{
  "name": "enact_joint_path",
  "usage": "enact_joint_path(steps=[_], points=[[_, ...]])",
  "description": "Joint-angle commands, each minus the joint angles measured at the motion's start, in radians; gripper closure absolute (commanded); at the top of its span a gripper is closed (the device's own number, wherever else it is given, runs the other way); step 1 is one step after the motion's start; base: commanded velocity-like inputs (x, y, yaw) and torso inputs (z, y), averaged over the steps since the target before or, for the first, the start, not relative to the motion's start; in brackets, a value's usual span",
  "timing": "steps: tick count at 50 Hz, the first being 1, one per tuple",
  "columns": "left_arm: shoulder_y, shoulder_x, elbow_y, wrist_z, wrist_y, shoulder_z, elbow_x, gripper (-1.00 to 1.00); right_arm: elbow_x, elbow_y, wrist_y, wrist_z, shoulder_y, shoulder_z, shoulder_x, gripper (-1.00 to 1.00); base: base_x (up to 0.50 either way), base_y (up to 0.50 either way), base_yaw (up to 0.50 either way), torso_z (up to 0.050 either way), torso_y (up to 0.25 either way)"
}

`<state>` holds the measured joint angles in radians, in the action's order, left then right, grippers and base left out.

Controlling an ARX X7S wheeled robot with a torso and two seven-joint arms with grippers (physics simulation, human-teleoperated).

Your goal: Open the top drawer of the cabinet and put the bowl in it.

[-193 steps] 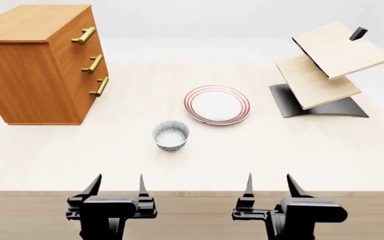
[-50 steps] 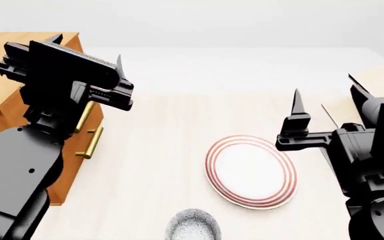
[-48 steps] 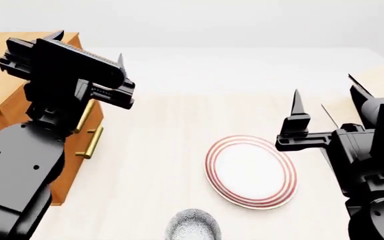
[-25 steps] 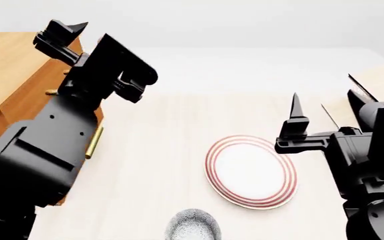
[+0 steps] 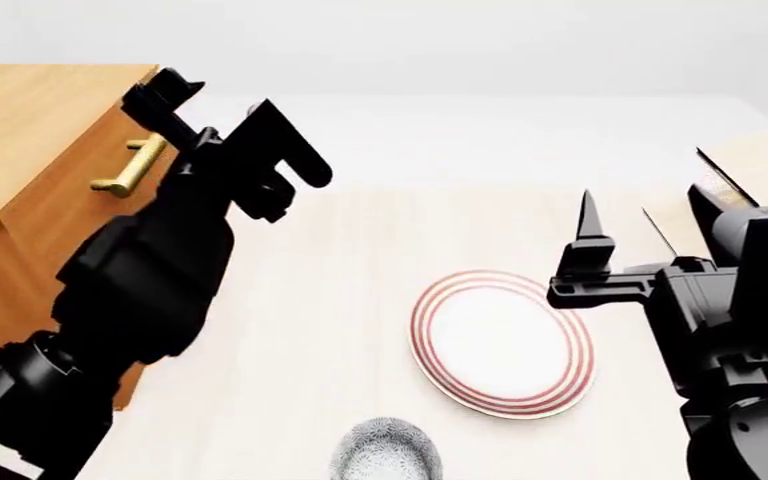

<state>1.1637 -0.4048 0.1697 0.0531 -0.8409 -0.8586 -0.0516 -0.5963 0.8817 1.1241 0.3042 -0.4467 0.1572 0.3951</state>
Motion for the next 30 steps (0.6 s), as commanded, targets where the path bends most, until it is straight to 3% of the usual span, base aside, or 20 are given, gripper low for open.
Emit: enact_joint_path(steps=[1,30], points=[[0.019,0.026,0.122,0.003,0.009,-0.055,-0.033,-1.0,0.008,-0.017,-0.031,-0.003,0.018,-0.008,0.002,-1.0,0.0,0.0,0.0,0.0,0.0],[0.034,0.036,0.254,0.03,0.04,-0.055,-0.045,-1.0,0.007,-0.034,-0.065,0.004,0.044,-0.016,0.006,-1.0,0.0,0.0,0.0,0.0,0.0]])
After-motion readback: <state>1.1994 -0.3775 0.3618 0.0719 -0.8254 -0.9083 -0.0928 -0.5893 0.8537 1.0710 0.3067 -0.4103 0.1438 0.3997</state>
